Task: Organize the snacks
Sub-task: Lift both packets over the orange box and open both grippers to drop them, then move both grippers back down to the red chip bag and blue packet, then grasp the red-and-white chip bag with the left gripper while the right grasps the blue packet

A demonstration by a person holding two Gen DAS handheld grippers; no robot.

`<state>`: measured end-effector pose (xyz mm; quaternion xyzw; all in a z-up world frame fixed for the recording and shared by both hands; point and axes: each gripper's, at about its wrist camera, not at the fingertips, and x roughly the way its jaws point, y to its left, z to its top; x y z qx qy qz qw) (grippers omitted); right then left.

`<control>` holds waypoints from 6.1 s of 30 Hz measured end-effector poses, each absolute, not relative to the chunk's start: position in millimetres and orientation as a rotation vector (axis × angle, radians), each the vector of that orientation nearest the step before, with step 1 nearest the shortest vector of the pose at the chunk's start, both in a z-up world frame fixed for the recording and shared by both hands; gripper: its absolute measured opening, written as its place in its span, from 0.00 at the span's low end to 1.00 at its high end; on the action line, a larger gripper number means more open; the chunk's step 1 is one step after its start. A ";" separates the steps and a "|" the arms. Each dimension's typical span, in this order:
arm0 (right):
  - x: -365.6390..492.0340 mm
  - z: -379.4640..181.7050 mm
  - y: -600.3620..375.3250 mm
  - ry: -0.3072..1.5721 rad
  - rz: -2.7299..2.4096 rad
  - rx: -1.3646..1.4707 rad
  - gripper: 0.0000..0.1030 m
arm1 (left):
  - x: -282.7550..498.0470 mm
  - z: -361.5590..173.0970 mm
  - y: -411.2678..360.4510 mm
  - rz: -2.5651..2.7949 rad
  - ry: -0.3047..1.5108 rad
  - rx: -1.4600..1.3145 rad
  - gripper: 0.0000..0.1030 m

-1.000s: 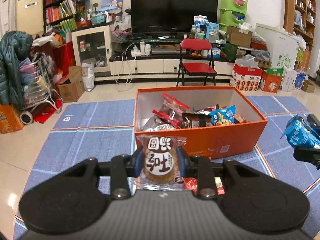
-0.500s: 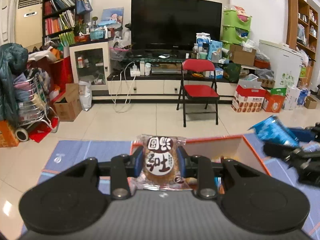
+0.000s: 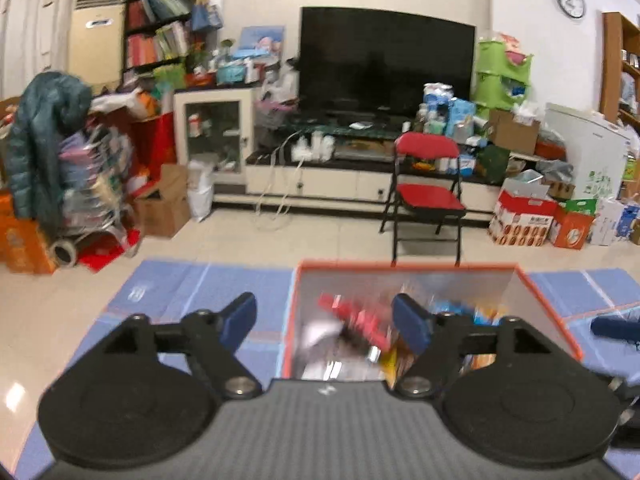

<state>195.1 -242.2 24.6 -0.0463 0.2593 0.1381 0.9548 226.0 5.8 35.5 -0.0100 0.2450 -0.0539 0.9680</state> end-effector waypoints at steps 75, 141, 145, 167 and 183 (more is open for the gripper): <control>82.9 -51.6 -262.4 0.584 0.073 -0.084 0.83 | 168.6 -65.3 -38.1 -0.702 0.521 0.354 0.90; 134.4 -107.5 -241.6 0.720 0.099 -0.039 0.82 | 118.4 -80.4 -22.8 0.115 0.750 -0.045 0.90; 133.8 -108.8 -242.1 0.719 0.099 -0.039 0.82 | 116.2 -77.7 -21.0 0.123 0.757 -0.071 0.90; 133.9 -110.9 -246.2 0.713 0.093 -0.034 0.92 | 98.9 -84.8 -65.1 -0.034 0.661 0.115 0.90; 132.7 -111.7 -250.7 0.713 0.099 -0.036 0.92 | 81.9 -77.3 -35.7 -0.065 0.658 0.107 0.90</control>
